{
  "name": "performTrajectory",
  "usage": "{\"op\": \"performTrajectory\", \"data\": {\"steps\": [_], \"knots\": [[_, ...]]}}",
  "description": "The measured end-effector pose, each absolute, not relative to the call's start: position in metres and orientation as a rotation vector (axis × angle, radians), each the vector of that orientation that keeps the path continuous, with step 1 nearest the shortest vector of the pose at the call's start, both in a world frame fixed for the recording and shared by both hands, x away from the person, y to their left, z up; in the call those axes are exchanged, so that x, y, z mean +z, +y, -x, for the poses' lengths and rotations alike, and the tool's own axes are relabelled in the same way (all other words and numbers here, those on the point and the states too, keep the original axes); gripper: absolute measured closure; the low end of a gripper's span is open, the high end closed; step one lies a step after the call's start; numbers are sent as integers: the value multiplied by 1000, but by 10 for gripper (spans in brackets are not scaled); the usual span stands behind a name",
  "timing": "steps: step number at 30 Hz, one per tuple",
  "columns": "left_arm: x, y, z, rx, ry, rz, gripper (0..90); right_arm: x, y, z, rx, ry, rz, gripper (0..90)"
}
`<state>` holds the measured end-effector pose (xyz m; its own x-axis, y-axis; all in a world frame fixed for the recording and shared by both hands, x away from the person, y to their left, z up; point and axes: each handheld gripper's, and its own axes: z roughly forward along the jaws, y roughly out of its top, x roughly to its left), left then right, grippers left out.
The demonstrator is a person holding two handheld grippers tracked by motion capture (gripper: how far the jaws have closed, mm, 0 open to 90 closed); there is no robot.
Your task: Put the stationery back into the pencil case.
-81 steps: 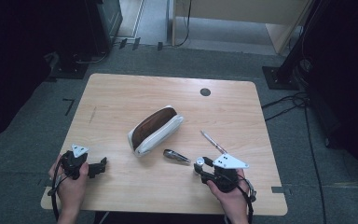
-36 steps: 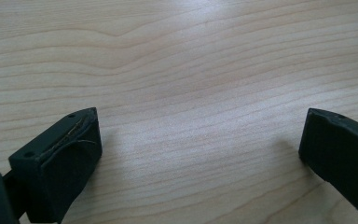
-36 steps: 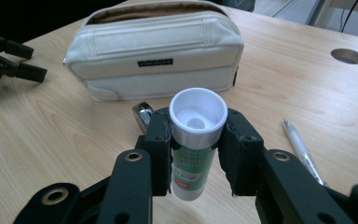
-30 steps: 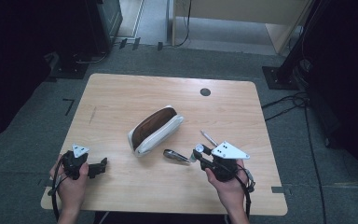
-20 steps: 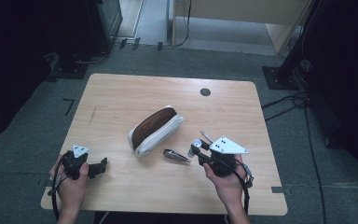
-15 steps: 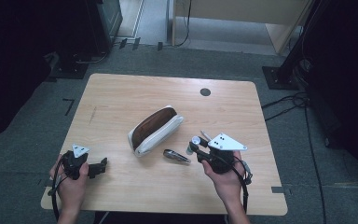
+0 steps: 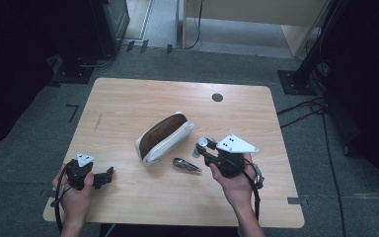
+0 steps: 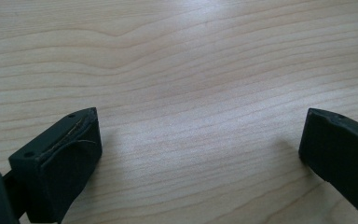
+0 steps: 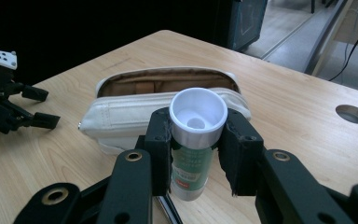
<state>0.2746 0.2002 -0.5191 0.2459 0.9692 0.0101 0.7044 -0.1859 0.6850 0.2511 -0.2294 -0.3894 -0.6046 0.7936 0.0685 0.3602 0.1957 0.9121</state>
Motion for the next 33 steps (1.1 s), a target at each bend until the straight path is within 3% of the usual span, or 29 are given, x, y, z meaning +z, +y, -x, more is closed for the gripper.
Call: {"op": "performTrajectory", "data": {"steps": [33], "knots": [[-519, 200, -275, 613, 1518, -1964, 0, -360, -174, -283, 1503, 2088, -944, 667]]}}
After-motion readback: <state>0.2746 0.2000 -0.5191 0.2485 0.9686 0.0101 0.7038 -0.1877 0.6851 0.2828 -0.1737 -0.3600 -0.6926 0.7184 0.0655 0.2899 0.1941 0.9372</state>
